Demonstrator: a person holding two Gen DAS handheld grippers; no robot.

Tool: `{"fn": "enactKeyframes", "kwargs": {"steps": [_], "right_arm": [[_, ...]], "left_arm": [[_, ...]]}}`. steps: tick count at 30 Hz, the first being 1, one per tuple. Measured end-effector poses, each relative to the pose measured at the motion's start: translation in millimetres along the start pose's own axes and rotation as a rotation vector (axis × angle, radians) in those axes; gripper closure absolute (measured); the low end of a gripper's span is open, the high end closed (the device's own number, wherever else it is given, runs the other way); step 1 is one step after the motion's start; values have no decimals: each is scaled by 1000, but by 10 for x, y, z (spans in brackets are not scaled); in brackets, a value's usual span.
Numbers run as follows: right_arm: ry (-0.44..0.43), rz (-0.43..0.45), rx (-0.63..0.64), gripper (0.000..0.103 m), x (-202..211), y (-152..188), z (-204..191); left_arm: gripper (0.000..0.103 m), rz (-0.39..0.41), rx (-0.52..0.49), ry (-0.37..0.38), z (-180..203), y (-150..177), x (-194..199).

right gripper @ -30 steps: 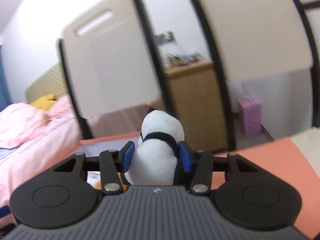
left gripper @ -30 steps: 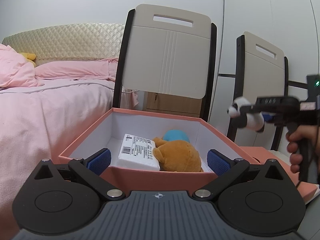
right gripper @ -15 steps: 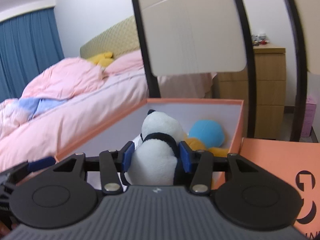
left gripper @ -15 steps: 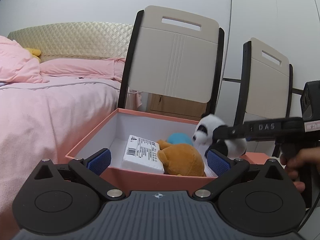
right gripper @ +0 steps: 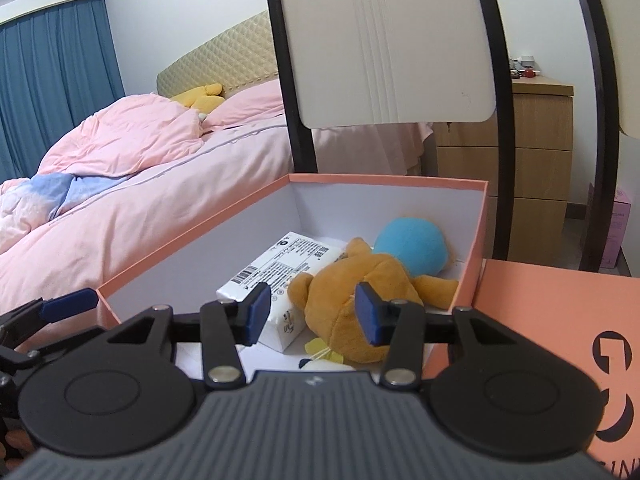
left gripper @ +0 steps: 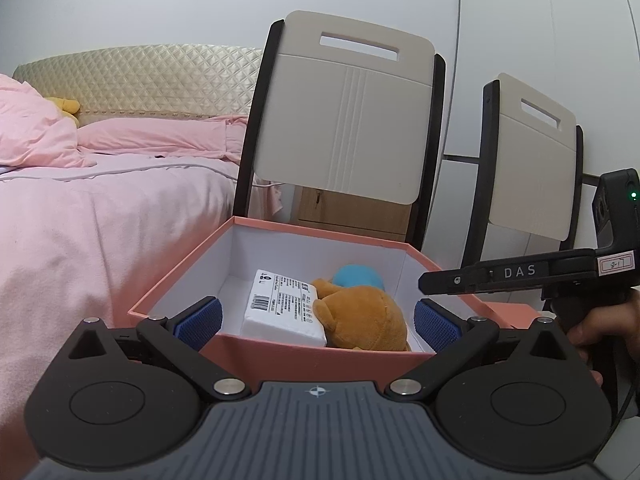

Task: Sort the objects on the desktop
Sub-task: 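Lower the panda plush into the pink box and open the right gripper, then withdraw the right gripper from the box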

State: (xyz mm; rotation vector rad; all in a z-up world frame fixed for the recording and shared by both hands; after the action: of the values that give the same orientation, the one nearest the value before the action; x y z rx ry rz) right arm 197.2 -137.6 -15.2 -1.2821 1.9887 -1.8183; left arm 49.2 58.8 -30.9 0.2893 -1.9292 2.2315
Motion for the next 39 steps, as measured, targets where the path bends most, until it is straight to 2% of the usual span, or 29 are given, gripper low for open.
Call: {"fn": "enactKeyframes", "kwargs": {"steps": [16,24,30,33,35,39], "right_arm": [[148,168,11,54,603,-1,-47],[232,277,-47,42,1075,160,-103],[304,316,-61,33,1366,371,-194],[335,327,-47,23,1454,404,-233],[360,338,-39,12,1505,429,-250],[386,362,-39,5,1537,483,-259]], "left_arm": [[0,-1,-28,-1,49,21,1],[0,1,-40,9,80,25,12],[0,4,-45,20,109,24,31],[0,7,-50,21,124,25,34],[0,8,-51,21,131,30,33],[0,7,-56,21,147,39,31]]}}
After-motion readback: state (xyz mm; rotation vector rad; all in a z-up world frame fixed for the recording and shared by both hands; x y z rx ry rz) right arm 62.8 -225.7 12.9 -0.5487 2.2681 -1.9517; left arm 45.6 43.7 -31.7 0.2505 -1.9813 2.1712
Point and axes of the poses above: each gripper's, at about its wrist camera, not at the fingertips, and x roughly against the way its jaws point, z to its right, y to its underside, the point moved 3 cm from there along -x, roughly the way its jaws point, and after that the axes turned 1 degree about -y, right-handed, at the moved point
